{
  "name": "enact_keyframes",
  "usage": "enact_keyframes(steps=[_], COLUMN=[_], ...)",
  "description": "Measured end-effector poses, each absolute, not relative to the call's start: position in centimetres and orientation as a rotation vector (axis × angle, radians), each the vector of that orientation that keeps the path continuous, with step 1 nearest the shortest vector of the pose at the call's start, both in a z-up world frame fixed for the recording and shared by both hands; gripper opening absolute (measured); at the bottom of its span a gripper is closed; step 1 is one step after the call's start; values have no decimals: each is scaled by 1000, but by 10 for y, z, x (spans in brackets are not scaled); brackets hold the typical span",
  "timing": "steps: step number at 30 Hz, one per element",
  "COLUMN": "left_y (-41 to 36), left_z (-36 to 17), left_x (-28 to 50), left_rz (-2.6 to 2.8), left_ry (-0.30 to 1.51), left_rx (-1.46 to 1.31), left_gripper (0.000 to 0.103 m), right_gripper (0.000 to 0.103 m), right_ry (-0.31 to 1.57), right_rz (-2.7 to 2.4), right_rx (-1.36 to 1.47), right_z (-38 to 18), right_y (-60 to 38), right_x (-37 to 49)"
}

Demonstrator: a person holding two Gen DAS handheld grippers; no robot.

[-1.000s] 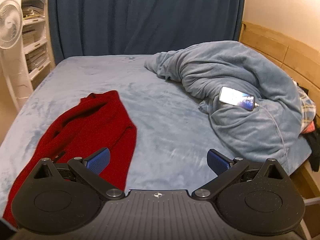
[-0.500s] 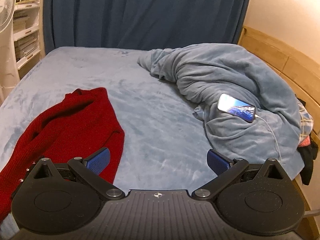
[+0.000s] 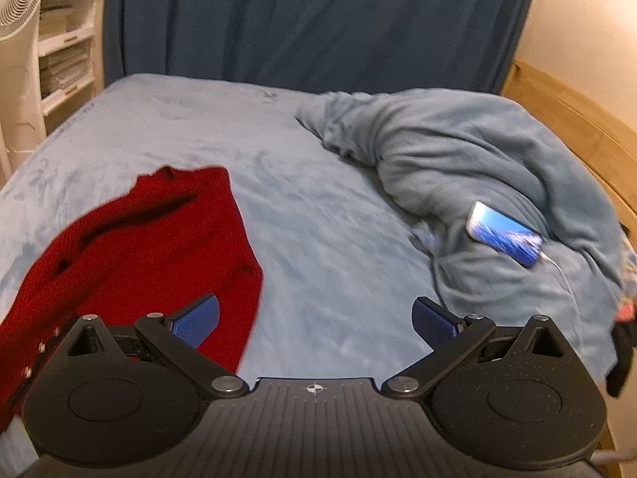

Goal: Fold small clothes
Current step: 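Move both tools down toward the red cardigan's collar and body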

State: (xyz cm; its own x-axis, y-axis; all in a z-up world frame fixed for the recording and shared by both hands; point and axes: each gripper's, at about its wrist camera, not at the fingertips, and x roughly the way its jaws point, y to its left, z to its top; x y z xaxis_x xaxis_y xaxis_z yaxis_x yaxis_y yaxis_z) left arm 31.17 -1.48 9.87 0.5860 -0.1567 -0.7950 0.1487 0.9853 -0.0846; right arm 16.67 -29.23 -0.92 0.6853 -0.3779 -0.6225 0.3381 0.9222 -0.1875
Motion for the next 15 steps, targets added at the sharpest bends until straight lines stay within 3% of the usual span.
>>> enact_keyframes(steps=[5, 9, 15], left_y=[5, 5, -16], left_z=[-27, -118, -188], left_x=[410, 461, 497], left_rz=[-85, -128, -184], left_ry=[933, 1037, 1156], left_rx=[93, 137, 50], left_gripper=[103, 102, 102], right_gripper=[102, 102, 102], right_ry=[636, 689, 815], right_rz=[-347, -245, -215], right_rx=[5, 123, 232], right_z=[-19, -44, -109], right_y=[-333, -365, -361], right_x=[253, 362, 508])
